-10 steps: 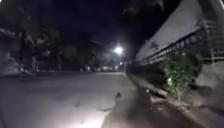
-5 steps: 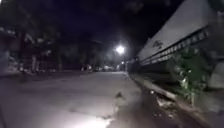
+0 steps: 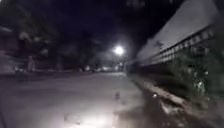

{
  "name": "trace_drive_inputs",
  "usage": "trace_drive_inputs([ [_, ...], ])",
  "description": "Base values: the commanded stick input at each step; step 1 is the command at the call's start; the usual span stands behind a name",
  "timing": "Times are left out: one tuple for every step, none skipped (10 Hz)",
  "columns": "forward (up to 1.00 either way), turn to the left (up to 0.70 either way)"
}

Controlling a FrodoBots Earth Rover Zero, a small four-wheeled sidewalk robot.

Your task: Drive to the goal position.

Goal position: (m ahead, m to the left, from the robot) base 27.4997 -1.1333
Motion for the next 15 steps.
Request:
trace_drive_inputs([
  [0.49, -0.49],
  [0.49, -0.49],
  [0.49, 0.0],
  [0.49, 0.04],
  [0.49, 0.04],
  [0.49, 0.04],
  [0.49, 0.04],
  [0.49, 0.04],
  [0.49, 0.04],
  [0.49, 0.04],
  [0.49, 0.04],
  [0.49, 0.04],
  [0.49, 0.04],
  [0.49, 0.04],
  [0.49, 0.04],
])
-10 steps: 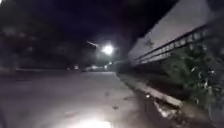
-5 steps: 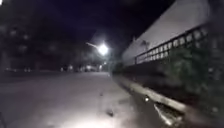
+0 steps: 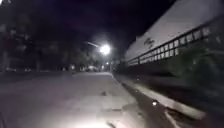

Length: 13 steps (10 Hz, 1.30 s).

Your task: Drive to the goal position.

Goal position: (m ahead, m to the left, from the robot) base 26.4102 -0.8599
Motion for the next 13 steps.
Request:
trace_drive_inputs([
  [0.49, 0.04],
  [0.49, 0.04],
  [0.49, 0.04],
  [0.49, 0.04],
  [0.49, 0.04],
  [0.49, 0.04],
  [0.49, 0.04],
  [0.49, 0.04],
  [0.49, 0.04],
  [0.49, 0.04],
  [0.49, 0.04],
  [0.49, 0.04],
  [0.49, 0.04],
])
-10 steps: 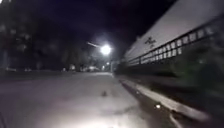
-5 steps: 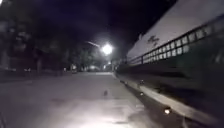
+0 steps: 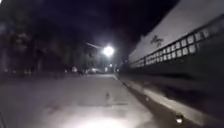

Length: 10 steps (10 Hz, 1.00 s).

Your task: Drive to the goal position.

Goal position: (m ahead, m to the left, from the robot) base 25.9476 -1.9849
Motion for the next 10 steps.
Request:
trace_drive_inputs([
  [0.49, 0.04],
  [0.49, 0.04],
  [0.49, 0.04],
  [0.49, 0.04],
  [0.49, 0.04],
  [0.49, 0.04],
  [0.49, 0.04],
  [0.49, 0.04],
  [0.49, 0.02],
  [0.49, -0.06],
])
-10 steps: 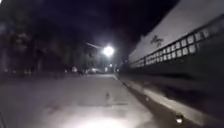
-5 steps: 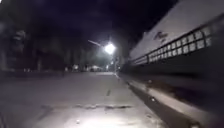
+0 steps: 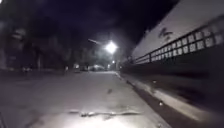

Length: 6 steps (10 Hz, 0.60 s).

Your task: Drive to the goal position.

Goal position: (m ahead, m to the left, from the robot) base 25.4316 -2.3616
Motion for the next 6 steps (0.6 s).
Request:
trace_drive_inputs([
  [0.49, -0.39],
  [0.49, -0.39],
  [0.49, -0.15],
  [0.49, -0.19],
  [0.49, -0.49],
  [0.49, -0.38],
])
